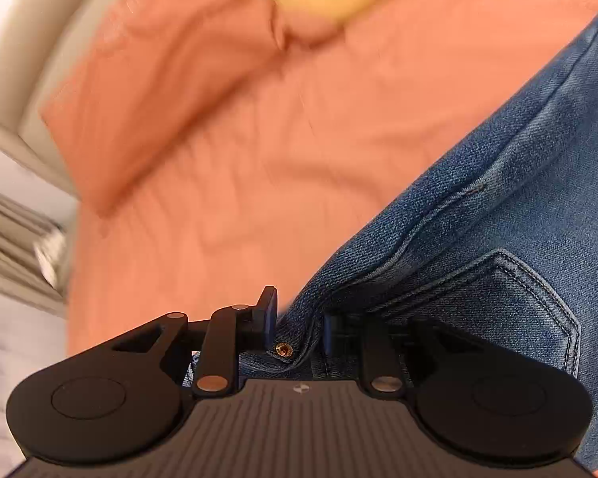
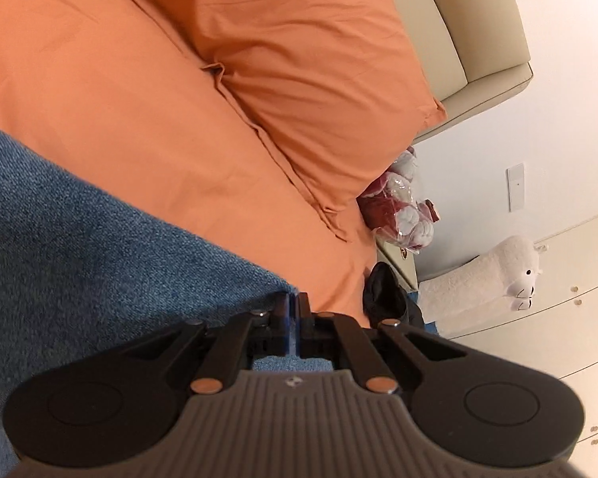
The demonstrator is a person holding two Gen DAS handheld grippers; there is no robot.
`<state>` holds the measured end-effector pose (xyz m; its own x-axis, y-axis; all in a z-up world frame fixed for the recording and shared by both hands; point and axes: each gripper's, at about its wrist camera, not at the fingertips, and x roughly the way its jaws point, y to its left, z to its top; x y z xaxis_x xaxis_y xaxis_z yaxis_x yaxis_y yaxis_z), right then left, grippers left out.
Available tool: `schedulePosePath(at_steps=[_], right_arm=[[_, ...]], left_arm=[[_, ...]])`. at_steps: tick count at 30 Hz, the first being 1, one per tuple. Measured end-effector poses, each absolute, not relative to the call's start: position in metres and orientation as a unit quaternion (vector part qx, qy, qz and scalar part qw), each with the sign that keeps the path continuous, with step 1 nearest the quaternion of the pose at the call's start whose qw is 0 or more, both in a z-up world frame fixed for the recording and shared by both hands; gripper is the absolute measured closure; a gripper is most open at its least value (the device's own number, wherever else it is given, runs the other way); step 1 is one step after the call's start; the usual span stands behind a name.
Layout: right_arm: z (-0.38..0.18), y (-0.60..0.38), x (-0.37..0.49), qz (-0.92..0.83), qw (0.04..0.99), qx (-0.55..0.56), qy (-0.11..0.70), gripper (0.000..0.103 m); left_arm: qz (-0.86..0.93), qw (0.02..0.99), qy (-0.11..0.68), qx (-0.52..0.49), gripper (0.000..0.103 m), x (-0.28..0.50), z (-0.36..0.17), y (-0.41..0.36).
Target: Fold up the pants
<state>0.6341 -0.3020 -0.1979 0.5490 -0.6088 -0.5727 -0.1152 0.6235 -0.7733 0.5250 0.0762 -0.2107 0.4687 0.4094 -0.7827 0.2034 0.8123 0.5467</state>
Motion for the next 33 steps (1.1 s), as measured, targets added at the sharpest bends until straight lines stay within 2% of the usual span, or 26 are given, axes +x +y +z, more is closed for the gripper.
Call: schedulePosePath(at_steps=[3, 5, 6, 7, 8, 9, 14, 19, 26, 27, 33], right_arm=[[-0.204, -0.301, 0.634, -0.158, 0.779, -0.392, 0.463, 0.103], [-0.203, -0.304, 0.632, -0.16, 0.786, -0.38, 0.461, 0.103], [-0.201, -0.306, 0.63, -0.157, 0.79, -0.375, 0.458, 0.087], [-0.198, -0.307, 0.627, -0.155, 0.795, -0.371, 0.454, 0.06], [-0.194, -0.308, 0.624, -0.151, 0.801, -0.366, 0.449, 0.052], [-0.19, -0.307, 0.619, -0.145, 0.807, -0.36, 0.445, 0.049], [-0.171, -0.289, 0.582, -0.09, 0.834, -0.311, 0.446, 0.049], [-0.154, -0.26, 0.521, -0.001, 0.864, -0.193, 0.466, 0.05], [-0.156, -0.195, 0.419, 0.131, 0.858, -0.083, 0.49, 0.051], [-0.157, -0.184, 0.405, 0.148, 0.855, -0.072, 0.492, 0.054], [-0.161, -0.119, 0.34, 0.232, 0.845, -0.04, 0.481, 0.057]], left_arm=[[0.064, 0.801, 0.509, 0.307, 0.067, 0.527, -0.224, 0.078], [0.071, 0.805, 0.492, 0.324, 0.044, 0.52, -0.226, 0.078], [0.069, 0.812, 0.479, 0.327, 0.009, 0.516, -0.224, 0.078], [0.061, 0.819, 0.474, 0.319, 0.0, 0.512, -0.219, 0.08], [0.051, 0.822, 0.475, 0.311, 0.0, 0.51, -0.215, 0.083], [0.046, 0.823, 0.476, 0.308, 0.0, 0.507, -0.21, 0.085], [0.023, 0.833, 0.46, 0.307, 0.0, 0.477, -0.184, 0.095], [-0.011, 0.832, 0.448, 0.327, 0.001, 0.429, -0.175, 0.111], [-0.046, 0.821, 0.438, 0.364, 0.003, 0.361, -0.188, 0.132], [-0.048, 0.818, 0.436, 0.373, 0.003, 0.352, -0.191, 0.134], [-0.065, 0.796, 0.409, 0.442, 0.003, 0.312, -0.213, 0.133]])
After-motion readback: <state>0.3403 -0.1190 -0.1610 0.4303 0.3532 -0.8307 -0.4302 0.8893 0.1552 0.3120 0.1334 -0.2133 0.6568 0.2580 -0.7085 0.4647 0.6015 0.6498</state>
